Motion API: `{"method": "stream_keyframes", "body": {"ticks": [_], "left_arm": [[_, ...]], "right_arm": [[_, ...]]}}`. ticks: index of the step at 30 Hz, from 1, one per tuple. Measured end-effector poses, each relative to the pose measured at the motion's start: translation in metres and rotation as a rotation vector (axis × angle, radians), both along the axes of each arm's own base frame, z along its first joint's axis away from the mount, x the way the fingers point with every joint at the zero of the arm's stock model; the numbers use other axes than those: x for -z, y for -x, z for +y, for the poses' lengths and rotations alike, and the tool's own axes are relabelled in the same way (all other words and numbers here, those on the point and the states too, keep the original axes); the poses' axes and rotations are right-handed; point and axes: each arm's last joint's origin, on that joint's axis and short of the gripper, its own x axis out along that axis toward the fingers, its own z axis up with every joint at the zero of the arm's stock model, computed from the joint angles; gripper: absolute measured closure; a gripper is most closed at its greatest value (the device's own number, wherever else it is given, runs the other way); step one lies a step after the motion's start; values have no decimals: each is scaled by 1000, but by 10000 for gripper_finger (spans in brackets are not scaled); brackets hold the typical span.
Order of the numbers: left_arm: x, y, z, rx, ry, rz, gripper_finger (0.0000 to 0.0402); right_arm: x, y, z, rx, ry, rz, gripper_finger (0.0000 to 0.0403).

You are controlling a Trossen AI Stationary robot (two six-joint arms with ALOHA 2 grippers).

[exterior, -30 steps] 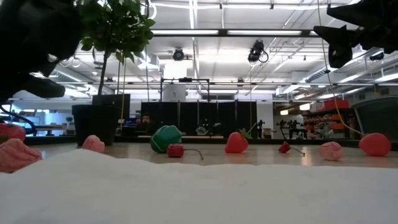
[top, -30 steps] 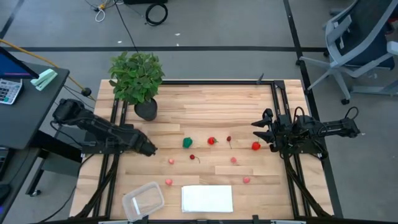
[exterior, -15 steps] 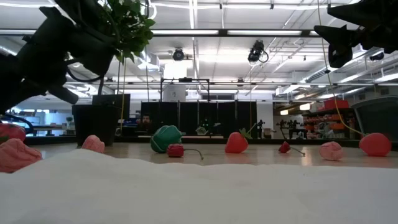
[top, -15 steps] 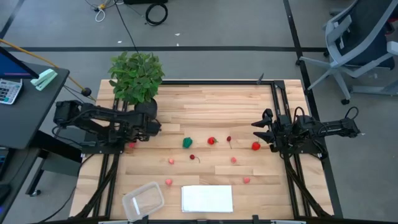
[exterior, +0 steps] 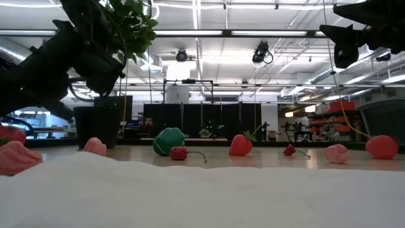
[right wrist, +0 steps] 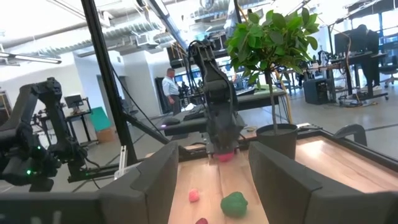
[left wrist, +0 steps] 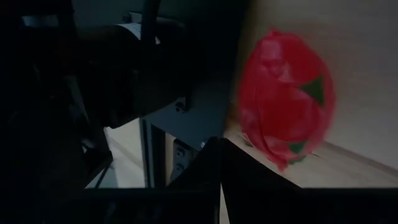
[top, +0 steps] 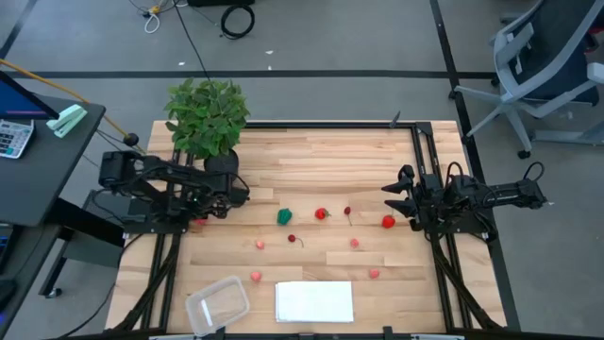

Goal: Pick and placing Produce into tupperware
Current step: Put the red dragon fruit into the transparent bin

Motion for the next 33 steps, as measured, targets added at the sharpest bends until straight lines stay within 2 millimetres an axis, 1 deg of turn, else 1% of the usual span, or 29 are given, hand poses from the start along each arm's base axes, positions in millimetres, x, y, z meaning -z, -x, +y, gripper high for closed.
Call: {"method": "stream_keyframes", "body": {"ticks": [7,14,20,25,28,30,33], "left_arm": [[4,-1,-2,21,14,29,394],[5,-2,-3,13,-36,28,398],[5,-2,-2,5,-50,24,390],[5,-3,-2,-4,-76,23,397],[5,-4,-2,-4,-77,15,391],[5,-7,-2,-3,-77,-13,387],[8,-17,-1,31,-84,-119,391]], "right_arm": [[0,0,0,-2,-3,0,197],[0,0,0,-3,-4,0,197],[0,0,0,-3,-4,0,197],[0,0,0,-4,-4,0,197],[0,0,0,-3,-4,0,197],[0,0,0,-3,-4,0,197],[0,0,0,-3,-4,0,197]]}}
